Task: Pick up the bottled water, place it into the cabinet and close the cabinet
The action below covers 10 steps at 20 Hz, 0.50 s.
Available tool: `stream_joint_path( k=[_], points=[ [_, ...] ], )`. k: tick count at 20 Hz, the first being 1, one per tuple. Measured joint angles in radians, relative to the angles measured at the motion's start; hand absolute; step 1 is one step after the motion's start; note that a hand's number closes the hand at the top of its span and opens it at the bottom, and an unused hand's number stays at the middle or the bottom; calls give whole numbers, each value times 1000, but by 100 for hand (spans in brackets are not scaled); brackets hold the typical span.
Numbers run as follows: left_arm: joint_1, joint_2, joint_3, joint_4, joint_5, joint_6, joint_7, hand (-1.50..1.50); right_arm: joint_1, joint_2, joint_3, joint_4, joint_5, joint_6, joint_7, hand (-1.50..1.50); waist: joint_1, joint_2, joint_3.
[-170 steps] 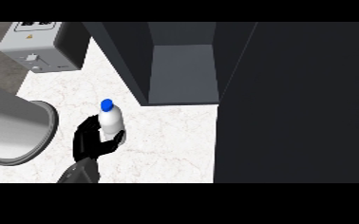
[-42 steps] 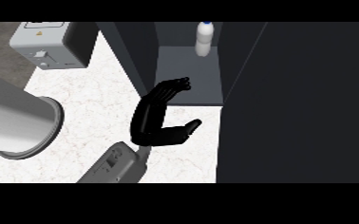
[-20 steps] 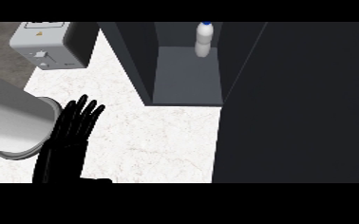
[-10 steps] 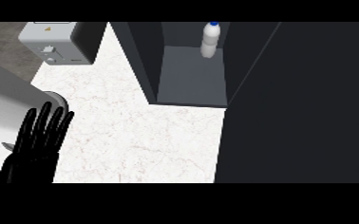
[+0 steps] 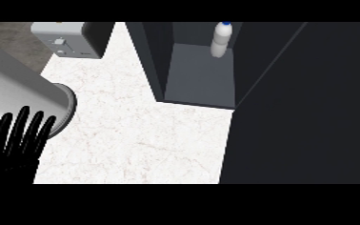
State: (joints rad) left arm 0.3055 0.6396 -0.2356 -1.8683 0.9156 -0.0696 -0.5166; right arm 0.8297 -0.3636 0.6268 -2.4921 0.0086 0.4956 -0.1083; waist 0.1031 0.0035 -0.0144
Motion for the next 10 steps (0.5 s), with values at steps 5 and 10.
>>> stream_joint_path(
  k=[5,10],
  points=[
    [18,35,27,-5,19,-57,-1,-150,-54,-2,5,2,-7,-12,34,150,37,10,-2],
    [24,64,47,-4,35,-98,7,-150,-115,-14,1,3,-15,-6,60,150,73,21,-4]
  ],
)
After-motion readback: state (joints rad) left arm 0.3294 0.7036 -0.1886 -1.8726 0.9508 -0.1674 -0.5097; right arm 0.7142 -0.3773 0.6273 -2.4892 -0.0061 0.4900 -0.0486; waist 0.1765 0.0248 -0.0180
